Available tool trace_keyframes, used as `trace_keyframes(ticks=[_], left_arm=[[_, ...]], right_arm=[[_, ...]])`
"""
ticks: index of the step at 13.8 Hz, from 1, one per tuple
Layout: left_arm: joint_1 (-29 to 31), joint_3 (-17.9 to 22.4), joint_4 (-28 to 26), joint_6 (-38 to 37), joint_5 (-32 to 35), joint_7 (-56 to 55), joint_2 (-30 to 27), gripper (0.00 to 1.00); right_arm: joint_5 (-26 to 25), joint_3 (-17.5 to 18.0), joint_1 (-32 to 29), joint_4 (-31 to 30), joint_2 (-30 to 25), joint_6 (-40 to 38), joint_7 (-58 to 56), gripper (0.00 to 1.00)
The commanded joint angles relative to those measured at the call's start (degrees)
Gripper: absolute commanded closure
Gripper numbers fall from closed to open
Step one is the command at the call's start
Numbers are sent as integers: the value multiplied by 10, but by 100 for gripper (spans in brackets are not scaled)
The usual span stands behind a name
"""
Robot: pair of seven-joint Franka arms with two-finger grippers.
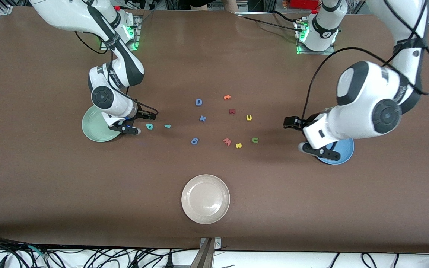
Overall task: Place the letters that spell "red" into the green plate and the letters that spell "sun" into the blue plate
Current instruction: 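Reach the right gripper to the orange e while the left gripper reaches the yellow u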
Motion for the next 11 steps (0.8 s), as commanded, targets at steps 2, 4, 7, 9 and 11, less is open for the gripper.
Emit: trace_keyframes(ticks=[2, 4, 7, 9, 11], left_arm=[[-9, 5, 20, 2, -17, -47, 11, 0], [-36, 5, 20, 6, 0, -52, 11, 0], [-76, 0, 9, 27, 64, -148, 11, 0], [-82, -9, -7, 37, 68, -158, 6, 0], [-97, -9, -62, 89, 69, -188, -16, 0]], right_arm=[[11, 10, -5, -15, 5, 28, 33, 18], [11, 20, -5, -15, 11, 33, 51, 28], [11, 20, -5, -15, 14, 36, 55, 29], [11, 20, -5, -16, 14, 35, 55, 30], [11, 20, -5, -21, 14, 34, 55, 30]])
